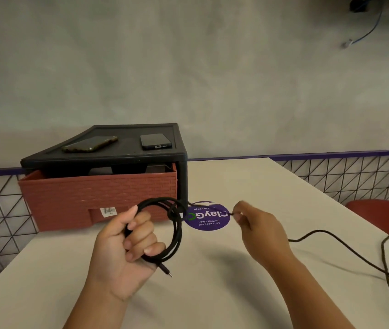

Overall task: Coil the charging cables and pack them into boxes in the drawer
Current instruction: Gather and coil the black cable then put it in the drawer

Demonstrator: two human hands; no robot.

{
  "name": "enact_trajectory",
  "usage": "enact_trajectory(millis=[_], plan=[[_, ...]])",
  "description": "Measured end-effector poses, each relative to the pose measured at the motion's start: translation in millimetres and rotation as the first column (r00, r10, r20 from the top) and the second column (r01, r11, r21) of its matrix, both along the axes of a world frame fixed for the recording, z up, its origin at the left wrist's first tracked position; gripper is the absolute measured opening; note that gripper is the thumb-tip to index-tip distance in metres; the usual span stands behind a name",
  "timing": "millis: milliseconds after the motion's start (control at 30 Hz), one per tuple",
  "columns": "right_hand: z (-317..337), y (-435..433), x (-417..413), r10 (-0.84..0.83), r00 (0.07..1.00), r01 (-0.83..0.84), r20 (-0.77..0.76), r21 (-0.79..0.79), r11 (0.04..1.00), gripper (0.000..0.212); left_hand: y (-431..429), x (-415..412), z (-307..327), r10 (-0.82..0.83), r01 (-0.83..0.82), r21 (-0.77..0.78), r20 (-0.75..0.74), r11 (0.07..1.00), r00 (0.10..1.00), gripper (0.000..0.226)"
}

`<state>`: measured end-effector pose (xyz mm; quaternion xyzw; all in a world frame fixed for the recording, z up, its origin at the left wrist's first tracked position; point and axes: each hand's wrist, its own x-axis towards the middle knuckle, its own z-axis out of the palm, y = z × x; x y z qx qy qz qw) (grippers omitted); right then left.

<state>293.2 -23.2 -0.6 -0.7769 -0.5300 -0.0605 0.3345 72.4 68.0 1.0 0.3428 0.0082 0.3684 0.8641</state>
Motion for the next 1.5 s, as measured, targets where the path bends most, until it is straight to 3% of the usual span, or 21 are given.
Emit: enact_trajectory(millis=[33, 100, 167, 200, 233, 333, 433, 567, 667, 733, 800, 833, 900, 967, 1000, 1100, 1200, 1300, 1400, 1500], plan=[[-3, 3, 0, 0.027, 0.999, -0.025, 0.032, -0.081, 0.996, 0.013, 2, -8, -6, 0.156, -0.158, -0.011, -0.086, 0.987, 0.984, 0.052], [-7, 6, 0, 0.171, 0.985, -0.157, 0.041, -0.230, 0.960, 0.017, 0, -9, -6, 0.210, -0.211, -0.001, -0.094, 0.978, 0.973, 0.050], [-6, 4, -4, 0.355, 0.931, -0.361, -0.082, -0.347, 0.866, 0.028, 1, -1, 6, 0.060, -0.059, -0.016, 0.036, 0.998, 0.998, 0.024], [-3, 1, -7, 0.421, 0.889, -0.458, -0.181, -0.386, 0.801, 0.033, -1, -2, 9, 0.115, -0.112, -0.079, 0.038, 0.991, 0.993, 0.025], [-1, -1, -10, 0.466, 0.839, -0.544, -0.281, -0.416, 0.729, 0.037, -5, -4, 12, 0.298, -0.302, -0.090, -0.058, 0.949, 0.953, 0.032], [8, -10, -13, 0.535, 0.666, -0.744, -0.520, -0.412, 0.527, 0.032, -7, -5, 22, 0.545, -0.560, -0.132, -0.136, 0.818, 0.827, 0.035], [18, -20, -5, 0.557, 0.477, -0.870, -0.680, -0.276, 0.408, 0.026, -3, -11, 21, 0.576, -0.583, -0.273, -0.114, 0.765, 0.810, 0.038], [20, -30, 22, 0.587, 0.348, -0.890, -0.731, -0.060, 0.452, 0.023, 3, -24, 15, 0.562, -0.414, -0.551, 0.125, 0.724, 0.817, 0.035], [14, -34, 43, 0.617, 0.259, -0.848, -0.743, 0.131, 0.513, 0.018, 1, -24, 22, 0.565, -0.414, -0.517, 0.172, 0.749, 0.807, 0.008], [10, -36, 54, 0.611, 0.229, -0.771, -0.758, 0.243, 0.589, 0.031, -4, -23, 26, 0.553, -0.423, -0.472, 0.175, 0.774, 0.815, 0.041], [10, -39, 58, 0.585, 0.226, -0.680, -0.778, 0.304, 0.667, 0.041, -8, -20, 31, 0.529, -0.428, -0.421, 0.158, 0.800, 0.834, 0.055], [13, -39, 56, 0.556, 0.267, -0.649, -0.787, 0.280, 0.707, 0.040, -9, -19, 32, 0.517, -0.433, -0.381, 0.152, 0.817, 0.843, 0.057], [12, -33, 47, 0.474, 0.495, -0.587, -0.728, 0.121, 0.800, 0.017, -12, -15, 33, 0.495, -0.439, -0.317, 0.122, 0.841, 0.860, 0.057], [8, -19, 34, 0.321, 0.805, -0.418, -0.499, -0.092, 0.904, 0.023, -14, -10, 32, 0.464, -0.432, -0.258, 0.078, 0.864, 0.882, 0.052], [6, -13, 23, 0.273, 0.889, -0.342, -0.369, -0.138, 0.929, 0.026, -16, -7, 31, 0.443, -0.420, -0.230, 0.058, 0.878, 0.895, 0.054], [3, -1, -15, 0.273, 0.948, -0.288, -0.164, -0.078, 0.954, 0.042, -22, 4, 29, 0.364, -0.354, -0.160, 0.035, 0.921, 0.931, 0.065], [4, 0, -52, 0.387, 0.913, -0.363, -0.132, 0.172, 0.916, 0.049, -27, 13, 24, 0.312, -0.315, -0.093, -0.043, 0.945, 0.949, 0.052], [1, -2, -76, 0.634, 0.756, -0.531, -0.164, 0.411, 0.741, 0.048, -30, 21, 21, 0.364, -0.375, -0.048, -0.153, 0.926, 0.919, 0.042], [2, -6, -89, 0.752, 0.561, -0.566, -0.346, 0.503, 0.653, 0.047, -27, 23, 17, 0.415, -0.423, 0.006, -0.203, 0.906, 0.887, 0.016], [4, -8, -87, 0.748, 0.360, -0.603, -0.558, 0.472, 0.643, 0.070, -20, 22, 10, 0.501, -0.507, 0.055, -0.273, 0.860, 0.821, 0.030]])
